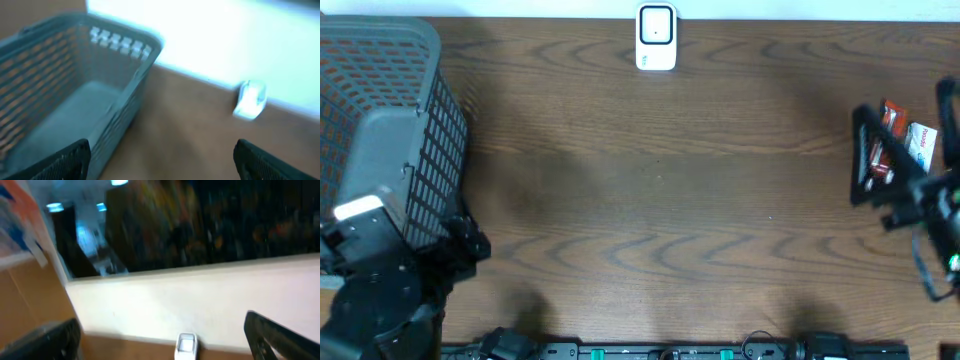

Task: Scan the item barcode

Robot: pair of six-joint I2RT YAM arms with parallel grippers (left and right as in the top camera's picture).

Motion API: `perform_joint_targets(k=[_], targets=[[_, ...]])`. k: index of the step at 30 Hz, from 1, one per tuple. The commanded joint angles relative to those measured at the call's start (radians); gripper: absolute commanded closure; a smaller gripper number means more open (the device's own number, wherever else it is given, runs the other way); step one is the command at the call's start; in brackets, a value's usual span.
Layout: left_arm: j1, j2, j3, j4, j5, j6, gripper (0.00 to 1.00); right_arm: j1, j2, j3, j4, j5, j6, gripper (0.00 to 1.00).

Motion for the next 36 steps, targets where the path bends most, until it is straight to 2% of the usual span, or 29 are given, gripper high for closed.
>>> perform_joint_targets(k=[1, 6, 8, 10, 13, 17, 21, 22, 29, 36], targets=[[0.004, 0.006, 0.006, 0.144, 0.013, 0.006, 0.09, 0.007, -0.144, -0.091, 0.068, 0.006, 0.048, 0.01], [0.004, 0.035, 0.006, 0.608, 0.009, 0.135, 0.09, -0.008, -0.230, -0.166, 0.177, 0.048, 0.091, 0.01], [0.004, 0.059, 0.006, 0.774, 0.009, 0.237, 0.09, -0.008, -0.226, -0.166, 0.175, 0.108, 0.091, 0.01], [0.004, 0.080, 0.006, 0.873, 0.009, 0.387, 0.08, -0.008, -0.215, -0.166, 0.171, 0.182, 0.091, 0.01], [0.004, 0.088, 0.006, 0.872, -0.034, 0.591, 0.09, -0.008, -0.202, -0.167, 0.164, 0.312, 0.071, 0.01], [0.004, 0.088, 0.006, 0.869, -0.222, 0.697, 0.09, -0.008, -0.203, -0.170, 0.145, 0.464, 0.042, 0.01], [0.004, 0.087, 0.006, 0.836, -0.372, 0.786, 0.09, -0.006, -0.219, -0.171, 0.113, 0.442, 0.043, 0.01], [0.005, 0.085, 0.005, 0.827, -0.413, 0.792, 0.09, -0.005, -0.229, -0.171, 0.115, 0.450, 0.043, 0.01], [0.004, 0.035, 0.008, 0.830, -0.410, 0.791, 0.08, -0.002, -0.375, -0.197, 0.090, 0.447, 0.043, 0.01], [0.004, -0.063, -0.010, 0.744, -0.410, 0.719, 0.09, -0.002, -0.610, -0.343, 0.109, 0.444, 0.054, 0.01]])
